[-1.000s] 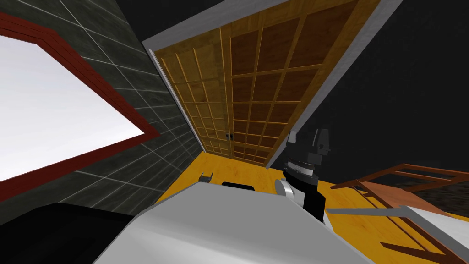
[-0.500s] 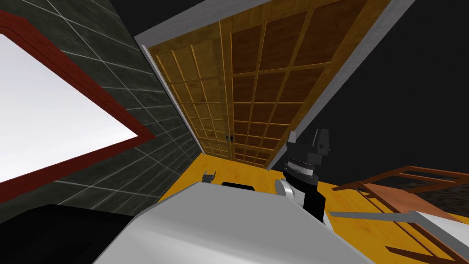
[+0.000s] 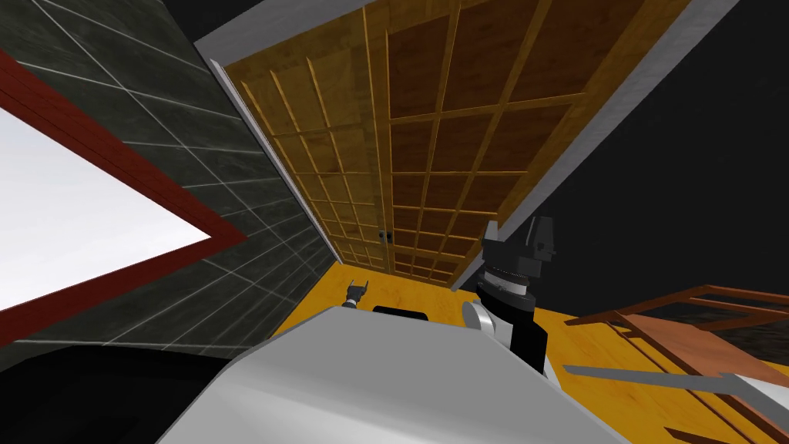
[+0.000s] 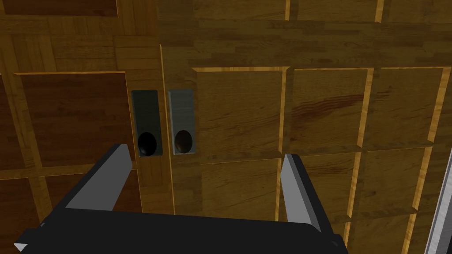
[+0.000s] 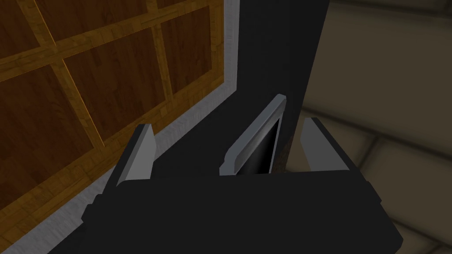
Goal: Pull the door open
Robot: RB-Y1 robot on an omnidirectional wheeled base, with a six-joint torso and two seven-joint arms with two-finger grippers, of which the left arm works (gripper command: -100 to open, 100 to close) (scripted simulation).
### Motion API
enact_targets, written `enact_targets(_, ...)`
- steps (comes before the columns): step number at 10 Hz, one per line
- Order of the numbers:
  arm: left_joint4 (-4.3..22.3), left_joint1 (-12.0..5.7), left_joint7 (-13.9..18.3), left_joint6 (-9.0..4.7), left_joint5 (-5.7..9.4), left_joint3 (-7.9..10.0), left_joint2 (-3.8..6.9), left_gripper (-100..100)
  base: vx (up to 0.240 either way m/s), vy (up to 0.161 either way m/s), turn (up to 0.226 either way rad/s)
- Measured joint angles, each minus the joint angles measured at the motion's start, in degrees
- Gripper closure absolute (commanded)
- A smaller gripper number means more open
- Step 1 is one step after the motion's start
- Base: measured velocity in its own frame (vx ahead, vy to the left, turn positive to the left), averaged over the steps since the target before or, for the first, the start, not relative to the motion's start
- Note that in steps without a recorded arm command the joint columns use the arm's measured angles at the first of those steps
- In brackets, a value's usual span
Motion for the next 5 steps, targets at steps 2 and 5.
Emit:
enact_targets(2, -0.55, -1.21, -0.71, -0.09, -0.01, -0.02, -1.43, -100, 0.132, 0.049, -0.034)
enact_targets(5, 0.17, -3.38, -0.68, -0.67, 0.06, -0.07, -1.55, -100, 0.095, 0.018, -0.03)
